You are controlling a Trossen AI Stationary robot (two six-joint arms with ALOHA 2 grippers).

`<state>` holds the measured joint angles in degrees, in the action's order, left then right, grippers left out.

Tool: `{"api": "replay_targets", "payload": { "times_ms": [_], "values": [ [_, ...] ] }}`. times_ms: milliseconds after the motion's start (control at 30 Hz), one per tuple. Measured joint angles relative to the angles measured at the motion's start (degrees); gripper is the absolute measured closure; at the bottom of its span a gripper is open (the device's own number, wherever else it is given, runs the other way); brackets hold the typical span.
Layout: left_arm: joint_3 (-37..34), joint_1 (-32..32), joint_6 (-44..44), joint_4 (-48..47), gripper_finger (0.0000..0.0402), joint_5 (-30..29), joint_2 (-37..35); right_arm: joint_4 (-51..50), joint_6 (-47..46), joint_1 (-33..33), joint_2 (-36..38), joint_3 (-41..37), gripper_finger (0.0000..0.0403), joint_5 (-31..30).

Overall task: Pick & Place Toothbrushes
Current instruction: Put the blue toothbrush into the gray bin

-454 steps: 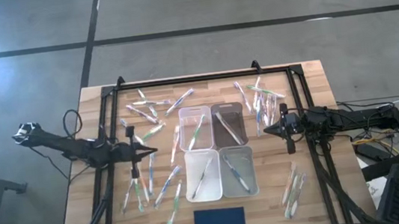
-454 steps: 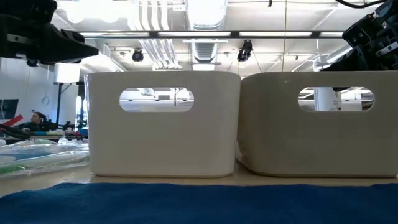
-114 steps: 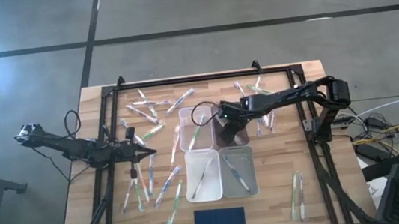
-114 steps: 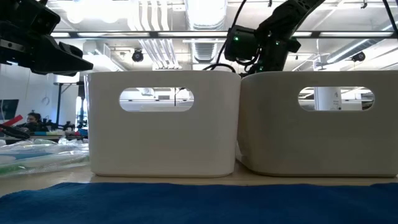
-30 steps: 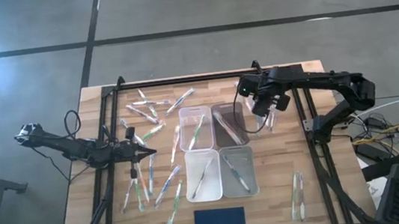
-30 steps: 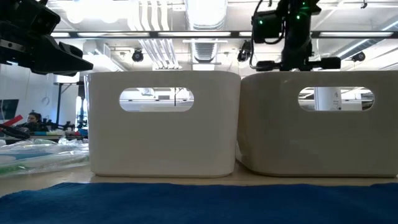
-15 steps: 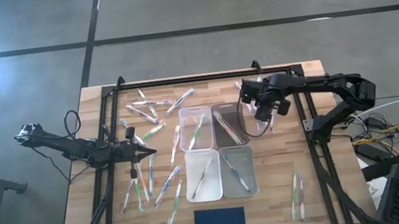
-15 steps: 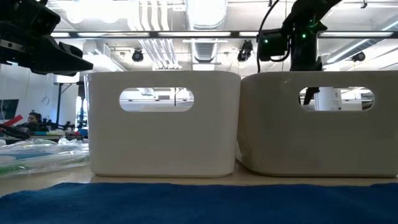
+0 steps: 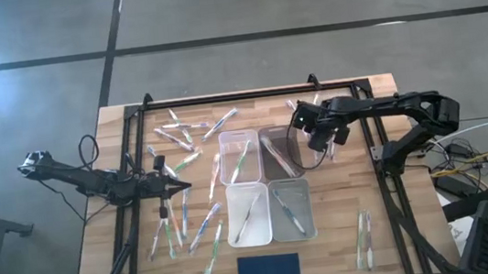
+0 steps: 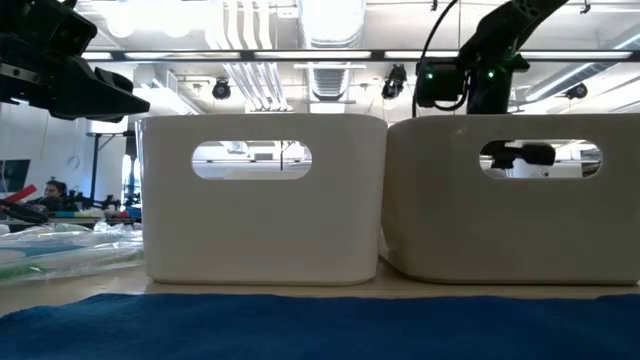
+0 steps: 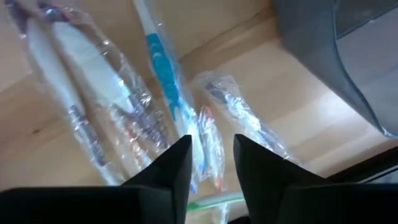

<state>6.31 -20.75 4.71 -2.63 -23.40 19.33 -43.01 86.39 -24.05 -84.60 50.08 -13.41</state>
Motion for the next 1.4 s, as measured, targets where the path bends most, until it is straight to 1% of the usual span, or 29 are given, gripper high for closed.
{"api": "replay_targets", "payload": {
  "times_ms": [133, 267, 533, 700, 933, 1200, 1300, 1400],
  "values": [
    [0.0, 0.0, 0.0, 0.0, 0.0396, 0.0, 0.0, 3.0, 0.2, 0.0, 0.0, -2.4, 0.0262, 0.0],
    [0.0, 0.0, 0.0, 0.0, 0.0396, 0.0, 0.0, 3.6, 0.2, 0.0, 0.0, -4.2, 0.025, 0.0],
    [0.0, 0.0, 0.0, 0.0, 0.0396, 0.0, 0.0, 5.5, 0.1, 0.0, -0.8, -5.4, 0.0243, 1.8],
    [0.0, 0.0, 0.0, 0.0, 0.0396, 0.0, 0.0, 6.1, 0.1, 0.0, -3.4, -5.5, 0.0261, 1.9],
    [0.0, 0.0, 0.0, 0.0, 0.0396, 0.0, 0.0, 6.1, 0.0, 0.0, -6.9, -5.4, 0.0303, 1.4],
    [0.0, 0.0, 0.0, 0.0, 0.0396, 0.0, 0.0, 6.5, 0.2, 0.0, -5.9, -5.5, 0.0367, 1.3],
    [0.0, 0.0, 0.0, 0.0, 0.0396, 0.0, 0.0, 6.5, 0.2, 0.0, -5.7, -5.5, 0.0375, 1.3],
    [0.0, 0.0, 0.0, 0.0, 0.0396, 0.0, 0.0, 6.5, 0.2, 0.0, -5.6, -5.5, 0.0371, -0.1]
  ]
}}
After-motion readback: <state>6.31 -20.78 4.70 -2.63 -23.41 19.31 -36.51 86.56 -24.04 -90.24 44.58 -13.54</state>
